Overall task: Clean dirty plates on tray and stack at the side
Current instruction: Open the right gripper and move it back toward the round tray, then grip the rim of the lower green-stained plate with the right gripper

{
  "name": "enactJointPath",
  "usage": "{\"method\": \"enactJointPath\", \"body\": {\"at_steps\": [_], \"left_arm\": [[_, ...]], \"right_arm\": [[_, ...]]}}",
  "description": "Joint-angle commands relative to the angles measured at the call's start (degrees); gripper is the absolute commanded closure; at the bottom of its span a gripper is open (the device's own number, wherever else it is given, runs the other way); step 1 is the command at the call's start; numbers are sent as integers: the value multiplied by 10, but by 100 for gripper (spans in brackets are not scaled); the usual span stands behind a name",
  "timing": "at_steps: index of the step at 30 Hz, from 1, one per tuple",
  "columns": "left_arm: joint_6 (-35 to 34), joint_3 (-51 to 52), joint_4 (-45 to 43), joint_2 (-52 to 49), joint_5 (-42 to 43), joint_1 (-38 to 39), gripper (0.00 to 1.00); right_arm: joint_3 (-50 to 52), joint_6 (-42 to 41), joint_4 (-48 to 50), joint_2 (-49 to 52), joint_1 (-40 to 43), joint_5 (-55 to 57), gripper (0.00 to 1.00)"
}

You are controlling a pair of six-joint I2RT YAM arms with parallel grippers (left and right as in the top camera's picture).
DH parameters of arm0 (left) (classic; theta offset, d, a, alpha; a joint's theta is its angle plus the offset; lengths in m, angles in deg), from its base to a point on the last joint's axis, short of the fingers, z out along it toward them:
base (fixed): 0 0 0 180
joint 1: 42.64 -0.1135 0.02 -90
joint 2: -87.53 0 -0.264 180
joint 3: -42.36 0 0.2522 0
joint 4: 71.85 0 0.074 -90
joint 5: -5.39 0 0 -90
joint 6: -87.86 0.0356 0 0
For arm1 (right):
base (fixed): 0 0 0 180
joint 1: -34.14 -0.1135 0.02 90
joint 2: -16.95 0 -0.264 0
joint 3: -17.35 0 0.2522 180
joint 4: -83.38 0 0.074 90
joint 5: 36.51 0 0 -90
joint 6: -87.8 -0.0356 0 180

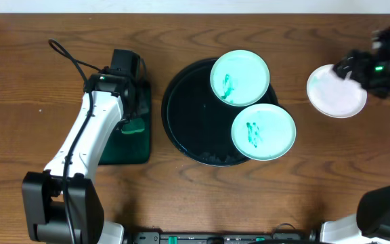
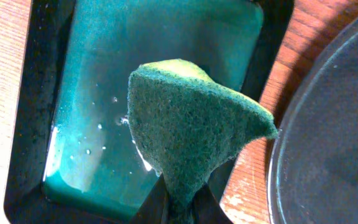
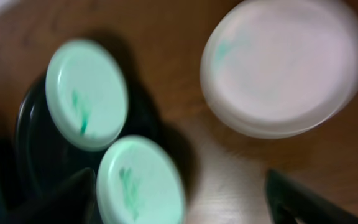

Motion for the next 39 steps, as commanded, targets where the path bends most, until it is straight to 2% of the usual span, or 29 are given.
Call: {"method": "enactJointPath", "body": {"at_steps": [1,4,5,6,7,8,10,14,18,21,25,29,32,38,39], "left_arm": [[9,7,-4,-37,-18,-26,93],[10,7,-5,-77,-17,-48,93],[10,7,-6,-89,-17,-54,93],[14,7,-7,-103,-17,-60,93],[20,7,-9,-114,-15,-64,93],[25,7,-10,-126,-13,-68,93],[27,7,-11,-143,-13,-73,93],[27,7,-14,-160,-12,-74,93],[27,7,-18,-160,-6,-74,93],[27,7,-20,-160,0,-74,93],[26,7,-23,-160,4,-74,93],[26,7,-24,-160,4,-74,93],[26,7,-25,-160,4,-74,93],[26,7,-25,-160,4,-74,93],[26,7,-25,-160,4,-74,93]], "right_arm": [[5,4,-30,21,-61,25,32],[5,1,-40,30,-103,54,67],[5,-2,-40,31,-114,60,71],[5,-8,-40,33,-124,64,65],[6,-15,-41,34,-131,66,47],[7,-23,-42,36,-137,71,42],[15,-35,-42,40,-144,83,46],[61,-66,-34,58,-145,92,42],[120,-109,-33,78,-143,99,48],[167,-110,-20,81,-145,98,49],[215,-108,7,81,-146,98,60],[241,-108,33,81,-151,97,62],[257,-113,61,81,-160,91,77],[280,-129,118,81,-184,85,83],[282,-133,127,81,-190,85,88]]}}
